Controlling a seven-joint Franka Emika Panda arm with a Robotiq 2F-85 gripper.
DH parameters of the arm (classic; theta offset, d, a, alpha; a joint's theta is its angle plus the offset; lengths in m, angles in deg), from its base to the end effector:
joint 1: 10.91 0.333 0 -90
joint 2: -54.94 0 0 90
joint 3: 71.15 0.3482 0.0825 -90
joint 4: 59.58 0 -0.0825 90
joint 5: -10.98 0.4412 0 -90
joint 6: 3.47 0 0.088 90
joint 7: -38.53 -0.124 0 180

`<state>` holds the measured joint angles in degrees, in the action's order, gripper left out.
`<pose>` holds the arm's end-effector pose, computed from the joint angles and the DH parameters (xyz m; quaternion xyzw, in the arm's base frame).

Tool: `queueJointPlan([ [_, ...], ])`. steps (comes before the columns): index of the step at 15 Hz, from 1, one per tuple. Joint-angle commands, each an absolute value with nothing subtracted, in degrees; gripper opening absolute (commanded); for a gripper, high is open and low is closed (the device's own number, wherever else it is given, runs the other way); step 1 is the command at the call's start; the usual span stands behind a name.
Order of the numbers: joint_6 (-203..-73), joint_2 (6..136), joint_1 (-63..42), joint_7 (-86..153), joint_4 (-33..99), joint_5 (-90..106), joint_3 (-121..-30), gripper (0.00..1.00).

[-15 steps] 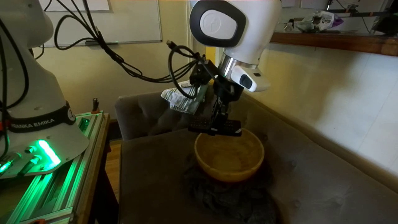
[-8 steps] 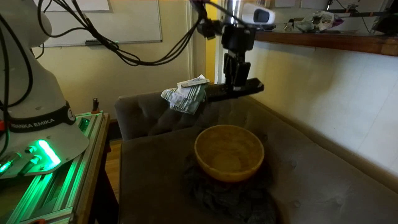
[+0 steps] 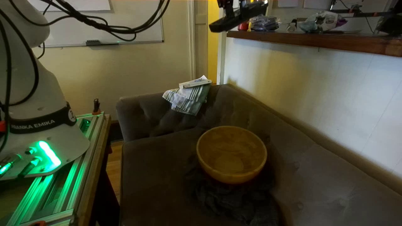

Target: Put the black remote control on the counter.

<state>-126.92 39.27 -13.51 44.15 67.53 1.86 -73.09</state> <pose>0.5359 -0.0522 0.5036 0.9913 0.0461 0.0982 0.0749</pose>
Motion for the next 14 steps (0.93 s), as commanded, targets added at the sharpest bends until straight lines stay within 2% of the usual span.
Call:
queueJointPlan([
  [1, -126.81, 38.47, -12.87, 45.04, 67.08, 1.83, -72.84, 0.61],
  [4, -126.81, 37.96, -12.56, 46.3, 67.02, 1.82, -72.79, 0.61],
  [5, -126.81, 38.08, -12.59, 46.5, 67.03, 1.82, -72.86, 0.36],
  [8, -126.3, 42.07, -11.18, 46.32, 59.34, -0.47, -70.13, 0.36],
  [14, -113.31, 52.03, -6.04, 52.34, 38.9, -7.37, -63.29, 0.36],
])
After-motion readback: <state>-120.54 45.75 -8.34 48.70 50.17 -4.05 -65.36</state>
